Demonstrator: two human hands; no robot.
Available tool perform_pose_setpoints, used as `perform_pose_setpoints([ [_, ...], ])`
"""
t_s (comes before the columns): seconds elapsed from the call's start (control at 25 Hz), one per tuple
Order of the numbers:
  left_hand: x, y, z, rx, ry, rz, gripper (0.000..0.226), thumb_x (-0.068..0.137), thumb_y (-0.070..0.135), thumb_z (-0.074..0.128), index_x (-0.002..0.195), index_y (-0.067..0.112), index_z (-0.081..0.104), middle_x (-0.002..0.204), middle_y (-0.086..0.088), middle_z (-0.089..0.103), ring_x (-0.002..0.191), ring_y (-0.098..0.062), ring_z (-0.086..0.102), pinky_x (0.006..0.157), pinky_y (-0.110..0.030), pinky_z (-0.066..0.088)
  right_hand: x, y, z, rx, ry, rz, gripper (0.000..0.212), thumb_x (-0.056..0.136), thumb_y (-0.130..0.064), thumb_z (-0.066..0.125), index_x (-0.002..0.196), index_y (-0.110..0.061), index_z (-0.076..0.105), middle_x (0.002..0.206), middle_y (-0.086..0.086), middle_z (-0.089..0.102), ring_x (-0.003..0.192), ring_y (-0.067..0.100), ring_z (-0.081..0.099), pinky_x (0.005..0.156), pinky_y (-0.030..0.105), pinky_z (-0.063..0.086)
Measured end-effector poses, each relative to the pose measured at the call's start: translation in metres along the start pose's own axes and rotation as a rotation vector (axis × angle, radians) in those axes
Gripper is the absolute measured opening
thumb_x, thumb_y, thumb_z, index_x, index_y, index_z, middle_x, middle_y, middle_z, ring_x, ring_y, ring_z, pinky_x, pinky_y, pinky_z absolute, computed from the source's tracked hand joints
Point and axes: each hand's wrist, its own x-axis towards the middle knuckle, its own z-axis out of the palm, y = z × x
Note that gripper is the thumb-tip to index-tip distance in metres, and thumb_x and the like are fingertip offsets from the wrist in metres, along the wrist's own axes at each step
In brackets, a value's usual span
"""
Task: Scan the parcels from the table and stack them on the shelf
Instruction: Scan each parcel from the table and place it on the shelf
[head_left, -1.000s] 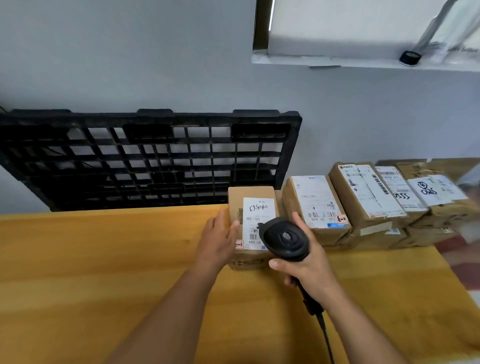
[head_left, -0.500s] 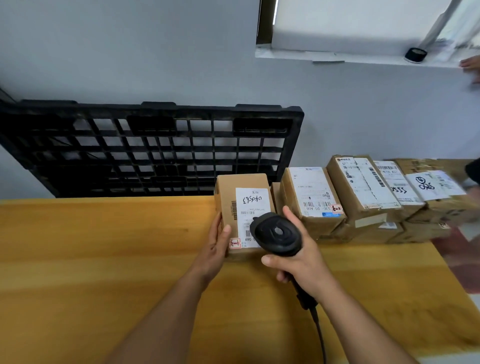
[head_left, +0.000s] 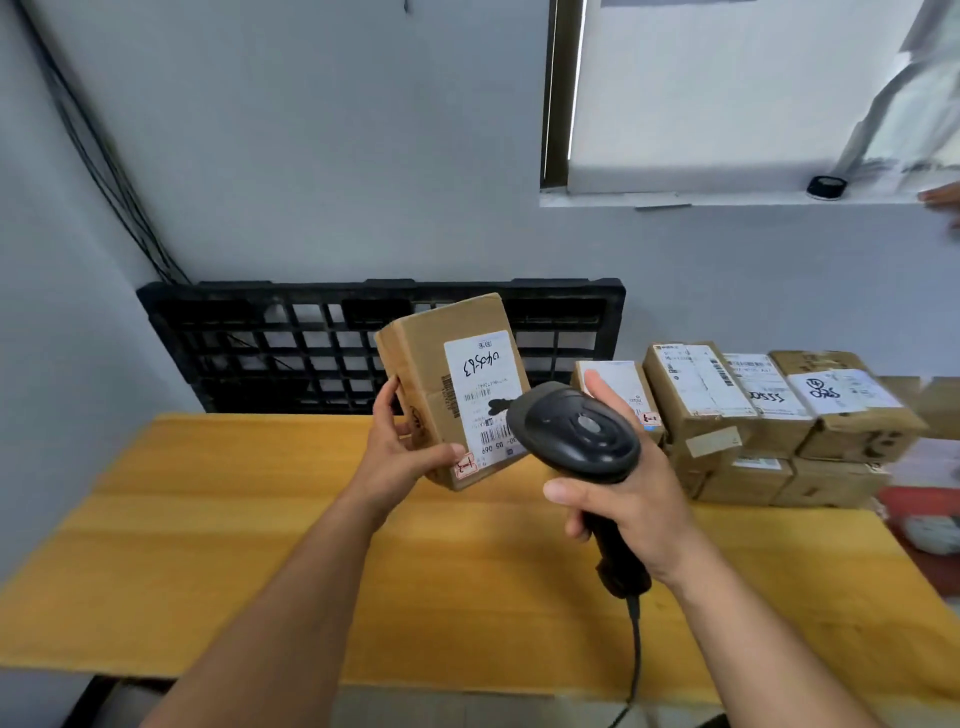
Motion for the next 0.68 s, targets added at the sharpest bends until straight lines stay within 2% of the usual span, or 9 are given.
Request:
perform_pose_setpoints([
  [0.12,-0.021,0.014,-0.008,0.044,0.04,0.04,0.128,0.045,0.03,0.088,0.147,0.046,0.012,0.121,-0.005,0.051,0.115,-0.028,0.056,0.094,-0.052,0.051,-0.019,-0.025,0.006,0.051,-0.063,-0.08,0.11,0.056,-0.024,0.085,0.147,-0.044,0.028,0.104,0.013,0.072,0.048,0.029,0.06,0.047,0.036,0.053],
  [0.2,-0.035,0.021,-0.012,0.056,0.06,0.058,0.129,0.041,0.034,0.087,0.146,0.046,0.012,0.121,-0.004,0.052,0.116,-0.027,0.055,0.095,-0.052,0.051,-0.029,-0.036,0.009,0.068,-0.084,-0.112,0.106,0.057,-0.023,0.085,0.144,-0.046,0.03,0.094,0.01,0.073,0.047,0.03,0.06,0.047,0.037,0.053],
  [0.28,-0.047,0.025,-0.015,0.051,0.077,0.075,0.129,0.044,0.029,0.089,0.147,0.044,0.012,0.121,-0.003,0.052,0.115,-0.026,0.055,0.095,-0.052,0.05,-0.038,-0.041,0.012,0.068,-0.1,-0.13,0.104,0.057,-0.022,0.084,0.144,-0.046,0.031,0.086,0.006,0.073,0.047,0.031,0.06,0.048,0.038,0.053],
  [0.4,-0.069,0.031,-0.019,0.044,0.111,0.102,0.12,0.061,0.012,0.088,0.149,0.04,0.012,0.119,-0.001,0.05,0.115,-0.026,0.054,0.095,-0.05,0.051,-0.055,-0.042,0.016,0.048,-0.142,-0.133,0.108,0.059,-0.023,0.084,0.149,-0.041,0.027,0.078,0.005,0.073,0.048,0.032,0.059,0.049,0.038,0.052],
  [0.44,-0.076,0.032,-0.021,0.045,0.128,0.11,0.117,0.064,0.009,0.087,0.148,0.041,0.011,0.119,-0.001,0.05,0.115,-0.026,0.054,0.095,-0.05,0.051,-0.06,-0.042,0.017,0.041,-0.155,-0.126,0.109,0.058,-0.023,0.084,0.149,-0.04,0.026,0.078,0.006,0.073,0.048,0.032,0.059,0.049,0.039,0.052],
  [0.56,-0.096,0.033,-0.026,0.053,0.184,0.115,0.121,0.058,0.018,0.089,0.147,0.045,0.011,0.122,-0.005,0.051,0.114,-0.027,0.056,0.094,-0.051,0.051,-0.076,-0.039,0.02,0.021,-0.183,-0.107,0.111,0.058,-0.025,0.085,0.15,-0.04,0.024,0.084,0.008,0.073,0.049,0.032,0.06,0.049,0.039,0.053],
  [0.68,-0.117,0.032,-0.028,0.047,0.234,0.123,0.12,0.06,0.015,0.089,0.146,0.047,0.012,0.122,-0.009,0.054,0.111,-0.028,0.059,0.092,-0.052,0.052,-0.088,-0.038,0.024,0.026,-0.212,-0.101,0.112,0.055,-0.026,0.085,0.148,-0.04,0.025,0.081,0.007,0.073,0.048,0.031,0.059,0.048,0.04,0.052],
])
